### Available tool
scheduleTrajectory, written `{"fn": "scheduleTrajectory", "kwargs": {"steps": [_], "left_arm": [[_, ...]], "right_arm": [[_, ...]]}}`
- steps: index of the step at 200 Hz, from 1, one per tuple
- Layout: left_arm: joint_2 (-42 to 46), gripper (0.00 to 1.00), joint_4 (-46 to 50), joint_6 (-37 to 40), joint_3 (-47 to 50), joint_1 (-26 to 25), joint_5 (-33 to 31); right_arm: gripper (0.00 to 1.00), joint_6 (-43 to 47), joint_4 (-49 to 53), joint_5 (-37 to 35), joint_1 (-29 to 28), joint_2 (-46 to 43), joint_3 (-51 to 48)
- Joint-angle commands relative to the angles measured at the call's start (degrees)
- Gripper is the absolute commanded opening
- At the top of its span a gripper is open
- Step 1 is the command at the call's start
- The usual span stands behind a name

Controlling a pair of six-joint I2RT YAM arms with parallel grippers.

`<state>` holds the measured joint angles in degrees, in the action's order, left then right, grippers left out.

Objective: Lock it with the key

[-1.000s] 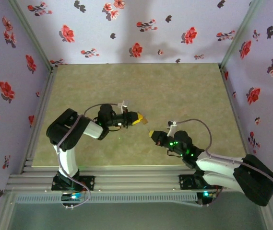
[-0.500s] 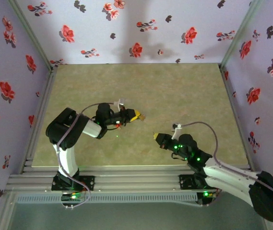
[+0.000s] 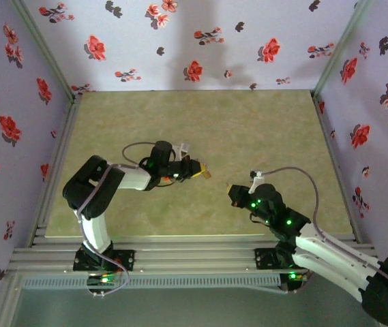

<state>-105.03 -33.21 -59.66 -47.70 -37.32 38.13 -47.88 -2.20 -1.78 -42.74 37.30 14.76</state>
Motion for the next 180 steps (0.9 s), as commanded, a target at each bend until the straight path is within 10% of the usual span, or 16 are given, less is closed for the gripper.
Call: {"fn": "scheduleTrajectory", "kwargs": {"steps": [1, 180], "left_arm": [[0.6, 0.0, 15.2, 9.3, -4.6, -1.5, -3.7], [-17.1, 0.0, 49.7, 19.9, -38.3, -5.4, -11.6]], "right_arm": [[0.0, 4.5, 5.0, 1.0, 2.5, -0.1, 3.2], [0.0, 11.5, 20.1, 1.9, 9.4, -8.1, 4.7]]}}
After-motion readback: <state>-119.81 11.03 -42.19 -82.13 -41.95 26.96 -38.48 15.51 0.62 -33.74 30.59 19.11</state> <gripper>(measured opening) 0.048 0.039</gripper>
